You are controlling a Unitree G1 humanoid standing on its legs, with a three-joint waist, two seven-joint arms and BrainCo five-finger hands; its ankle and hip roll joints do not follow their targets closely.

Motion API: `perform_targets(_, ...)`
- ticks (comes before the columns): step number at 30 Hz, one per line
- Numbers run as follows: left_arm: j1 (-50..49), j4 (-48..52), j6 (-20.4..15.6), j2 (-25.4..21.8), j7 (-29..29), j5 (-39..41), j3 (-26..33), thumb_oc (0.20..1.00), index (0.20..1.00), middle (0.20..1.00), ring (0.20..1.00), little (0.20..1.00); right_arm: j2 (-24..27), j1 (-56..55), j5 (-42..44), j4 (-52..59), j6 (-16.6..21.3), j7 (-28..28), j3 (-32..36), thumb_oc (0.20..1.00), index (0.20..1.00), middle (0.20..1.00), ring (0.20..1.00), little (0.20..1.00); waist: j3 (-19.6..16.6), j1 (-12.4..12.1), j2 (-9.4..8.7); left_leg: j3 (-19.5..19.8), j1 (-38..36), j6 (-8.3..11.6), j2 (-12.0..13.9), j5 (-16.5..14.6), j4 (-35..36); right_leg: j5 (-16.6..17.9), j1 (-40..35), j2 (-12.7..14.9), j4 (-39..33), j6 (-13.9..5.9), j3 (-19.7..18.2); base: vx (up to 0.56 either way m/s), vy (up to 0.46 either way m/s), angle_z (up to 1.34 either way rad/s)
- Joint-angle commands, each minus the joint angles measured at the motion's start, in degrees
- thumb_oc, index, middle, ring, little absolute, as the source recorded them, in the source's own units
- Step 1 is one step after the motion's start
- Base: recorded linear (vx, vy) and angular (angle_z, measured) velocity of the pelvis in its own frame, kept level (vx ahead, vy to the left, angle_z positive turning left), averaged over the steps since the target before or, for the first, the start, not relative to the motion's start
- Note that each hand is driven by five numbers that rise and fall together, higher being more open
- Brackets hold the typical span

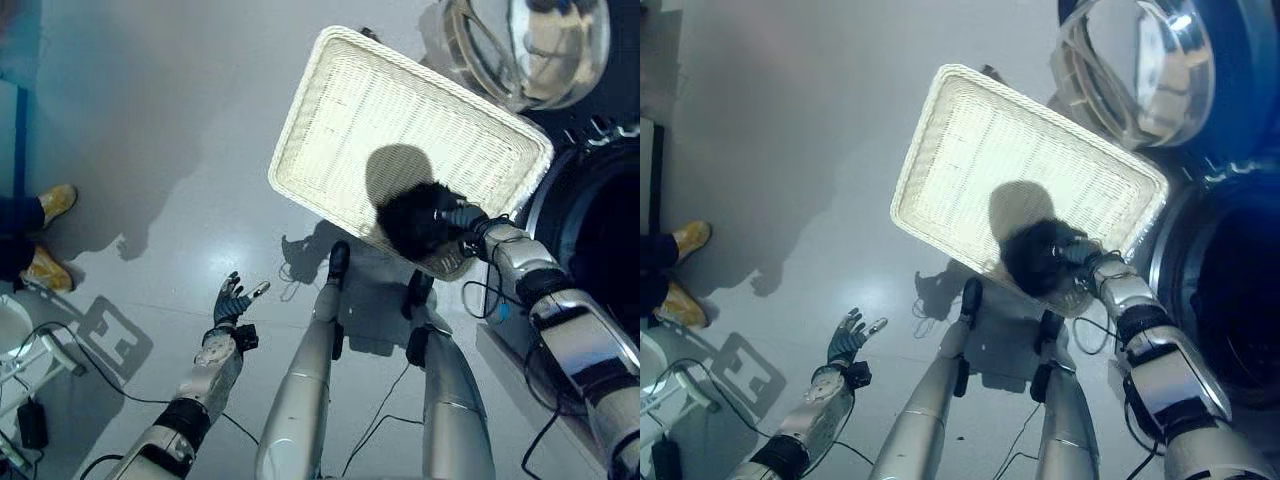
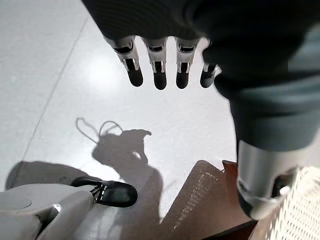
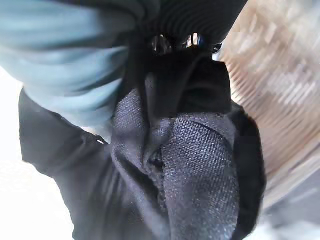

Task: Put the clothes into the washing machine.

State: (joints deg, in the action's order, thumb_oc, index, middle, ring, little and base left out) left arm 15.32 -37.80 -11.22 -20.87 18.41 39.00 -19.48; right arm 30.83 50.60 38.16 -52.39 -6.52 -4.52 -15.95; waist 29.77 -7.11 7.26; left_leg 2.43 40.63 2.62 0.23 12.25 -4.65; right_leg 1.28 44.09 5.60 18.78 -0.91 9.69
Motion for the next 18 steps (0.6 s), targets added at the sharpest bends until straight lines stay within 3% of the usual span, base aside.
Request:
perform_targets(1, -2.2, -1.7, -3.8, 1.8, 0.8, -1.6, 0.0, 1.0, 1.0, 1.0, 1.0, 1.0, 0.4, -0.6, 17.1, 4.1, 6.5, 0.5, 2.4, 0.2, 0.2, 0.2, 0.2, 0.2, 0.0, 1.1, -0.04, -3.7, -0.9, -1.54, -4.5, -5.6, -1.0, 2.4, -1.0, -2.4, -5.0, -3.34, 2.2, -0.02, 0.093, -0.29)
perform_targets(7, -1.8, -5.6, -6.5, 4.8, 1.0, -1.5, 0.3, 1.0, 1.0, 1.0, 1.0, 1.0, -4.3, -7.2, 38.9, 11.5, 11.7, -3.6, 8.8, 0.2, 0.2, 0.2, 0.2, 0.2, 0.0, 4.5, 0.5, -5.8, -1.6, -1.71, -4.8, -6.8, -1.8, 2.7, -0.5, -3.0, -5.5, -3.3, -0.6, -0.01, 0.058, -0.24)
perform_targets(14, -1.9, -6.9, -8.2, 5.1, 1.5, -1.2, 0.3, 1.0, 1.0, 1.0, 1.0, 1.0, -7.6, -12.6, 55.3, 16.3, 17.0, -9.1, 12.9, 0.2, 0.2, 0.2, 0.2, 0.2, 0.0, 7.2, 0.41, -7.9, -2.6, -1.66, -4.7, -8.1, -2.9, 3.2, -1.4, -2.9, -7.1, -3.35, -2.4, -0.02, 0.01, -0.24)
perform_targets(18, -1.9, -7.0, -8.7, 5.1, 1.9, -0.9, 0.2, 1.0, 1.0, 1.0, 1.0, 1.0, -8.6, -15.2, 60.6, 17.5, 20.3, -9.2, 15.2, 0.2, 0.2, 0.2, 0.2, 0.2, 0.0, 8.5, 0.63, -8.9, -3.4, -1.58, -4.5, -8.4, -3.0, 3.2, -1.9, -3.1, -7.3, -3.32, -3.3, -0.01, 0.012, -0.27)
